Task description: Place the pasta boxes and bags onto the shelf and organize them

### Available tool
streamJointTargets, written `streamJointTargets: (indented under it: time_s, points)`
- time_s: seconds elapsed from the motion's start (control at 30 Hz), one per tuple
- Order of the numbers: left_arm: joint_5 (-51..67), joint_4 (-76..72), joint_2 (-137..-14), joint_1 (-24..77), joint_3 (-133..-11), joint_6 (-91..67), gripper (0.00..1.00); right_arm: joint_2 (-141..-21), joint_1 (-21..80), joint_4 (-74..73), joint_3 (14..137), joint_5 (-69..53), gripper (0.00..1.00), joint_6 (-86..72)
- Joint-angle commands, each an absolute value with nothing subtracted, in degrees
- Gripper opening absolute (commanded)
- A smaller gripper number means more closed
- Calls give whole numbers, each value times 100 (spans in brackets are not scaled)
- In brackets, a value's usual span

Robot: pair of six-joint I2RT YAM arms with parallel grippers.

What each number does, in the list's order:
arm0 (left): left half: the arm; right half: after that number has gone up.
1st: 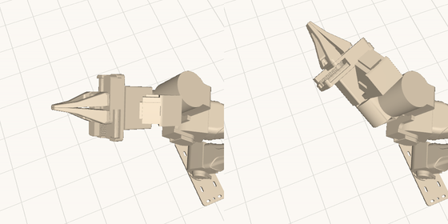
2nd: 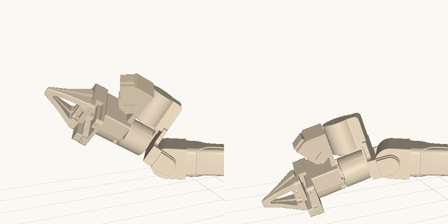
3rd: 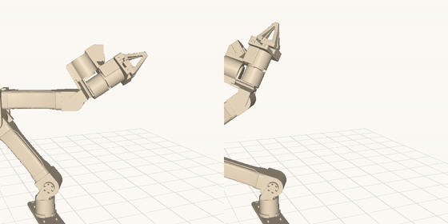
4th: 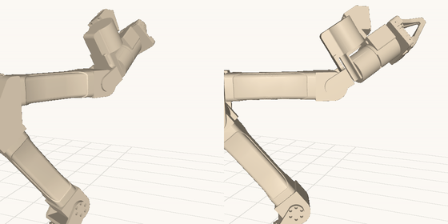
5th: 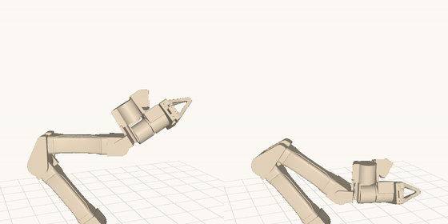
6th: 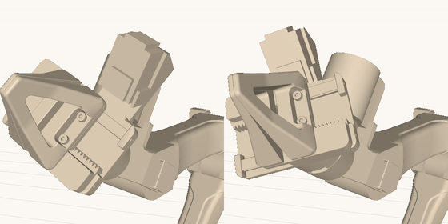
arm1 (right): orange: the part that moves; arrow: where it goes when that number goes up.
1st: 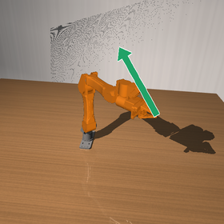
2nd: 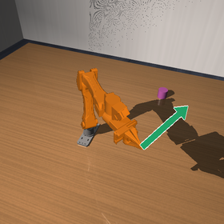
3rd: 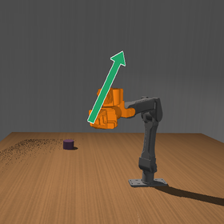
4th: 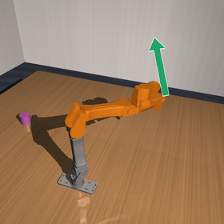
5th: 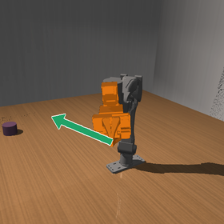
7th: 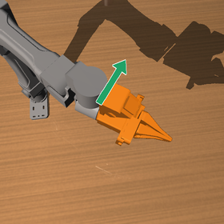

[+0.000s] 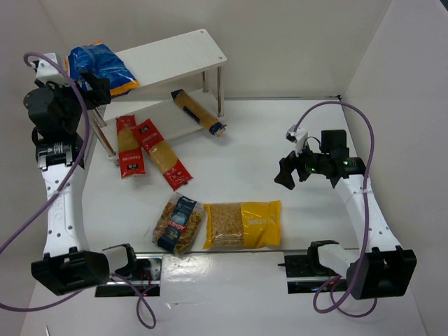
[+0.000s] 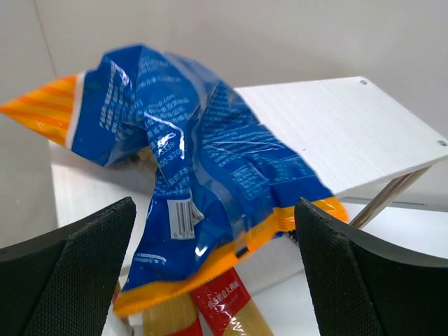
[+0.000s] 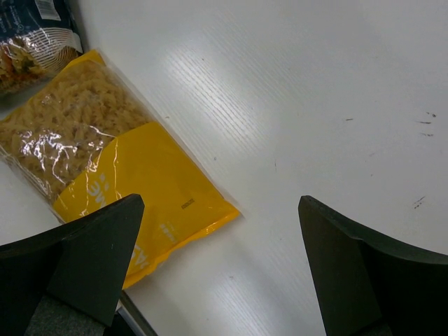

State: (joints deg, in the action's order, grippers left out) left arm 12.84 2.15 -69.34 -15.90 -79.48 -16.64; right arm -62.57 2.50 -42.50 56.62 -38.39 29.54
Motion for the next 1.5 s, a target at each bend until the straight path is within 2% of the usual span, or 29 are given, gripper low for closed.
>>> streamJointTargets:
  time_s: [0.0, 0.3, 0.6, 0.87, 1.07, 1.47]
  points:
    - [1343, 53, -6451, -1582, -8261, -1363, 100, -6108, 299, -4166, 5625, -3973, 100, 3032]
    - [2302, 413, -6661, -1582, -9254, -1011, 100, -6056, 299, -4166, 5625, -3973, 100, 3032]
    - [2206, 369, -7646, -1582, -9746, -1011, 97, -6056, 299, -4166, 5625, -3920, 100, 3032]
    - [2048, 421, -8375, -1582, -10370, -773, 99, -6231, 299, -4166, 5625, -3920, 100, 3032]
    - [2048, 422, -8613, -1582, -10082, -773, 99, -6293, 299, -4166, 5625, -3868, 100, 3032]
    - [2118, 369, -8455, -1582, -8631, -668, 99, -6346, 299, -4166, 5678, -3867, 100, 3032]
